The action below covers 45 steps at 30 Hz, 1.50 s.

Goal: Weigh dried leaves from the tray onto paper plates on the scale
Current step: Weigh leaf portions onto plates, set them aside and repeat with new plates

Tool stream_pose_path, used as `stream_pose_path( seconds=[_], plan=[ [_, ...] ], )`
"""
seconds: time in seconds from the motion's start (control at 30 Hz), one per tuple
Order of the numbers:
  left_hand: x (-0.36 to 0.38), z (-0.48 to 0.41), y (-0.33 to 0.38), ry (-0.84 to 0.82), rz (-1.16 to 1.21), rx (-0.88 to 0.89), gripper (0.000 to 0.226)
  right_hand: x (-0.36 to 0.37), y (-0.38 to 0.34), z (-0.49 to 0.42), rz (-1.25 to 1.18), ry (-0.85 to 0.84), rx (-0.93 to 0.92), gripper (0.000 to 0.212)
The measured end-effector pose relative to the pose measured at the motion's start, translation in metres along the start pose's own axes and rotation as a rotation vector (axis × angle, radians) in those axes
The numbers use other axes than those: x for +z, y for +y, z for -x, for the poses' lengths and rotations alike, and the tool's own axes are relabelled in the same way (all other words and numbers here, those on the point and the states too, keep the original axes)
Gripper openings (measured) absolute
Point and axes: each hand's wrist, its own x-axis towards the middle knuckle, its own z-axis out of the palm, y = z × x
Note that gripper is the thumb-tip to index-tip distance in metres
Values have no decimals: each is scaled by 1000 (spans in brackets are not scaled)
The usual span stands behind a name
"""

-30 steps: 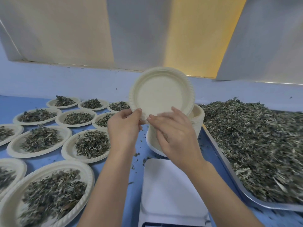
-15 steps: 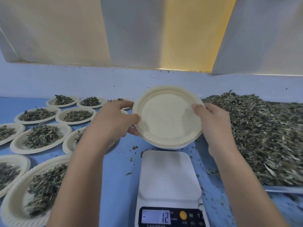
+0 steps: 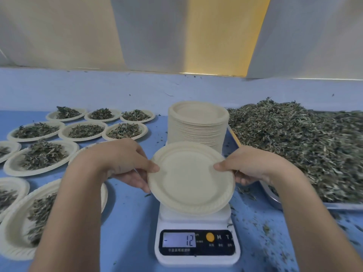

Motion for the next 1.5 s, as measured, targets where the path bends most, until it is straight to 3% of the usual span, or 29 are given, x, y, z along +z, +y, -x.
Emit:
stream_pose_path(
  seconds=[0.43, 0.67, 0.9, 1.03, 1.2, 1.5],
  plan=[
    [11, -22, -9, -90, -49, -146, 31, 9, 16, -26, 45, 60, 85, 30],
    [9, -27, -12, 87, -151, -174, 47, 6, 18, -29, 78, 159, 120, 36],
    [22, -28, 6, 396, -119, 190, 30, 2, 18, -29, 20, 295, 28, 32],
    [55, -24, 30, 284, -44, 434, 23, -3, 24, -30, -27, 372, 5, 29],
    [99, -32, 52, 165, -27, 523, 20, -24, 43, -32, -63, 405, 7, 29],
    [153, -38, 92, 97, 2, 612, 24, -77, 87, -10, 139, 150, 270, 40]
  ],
)
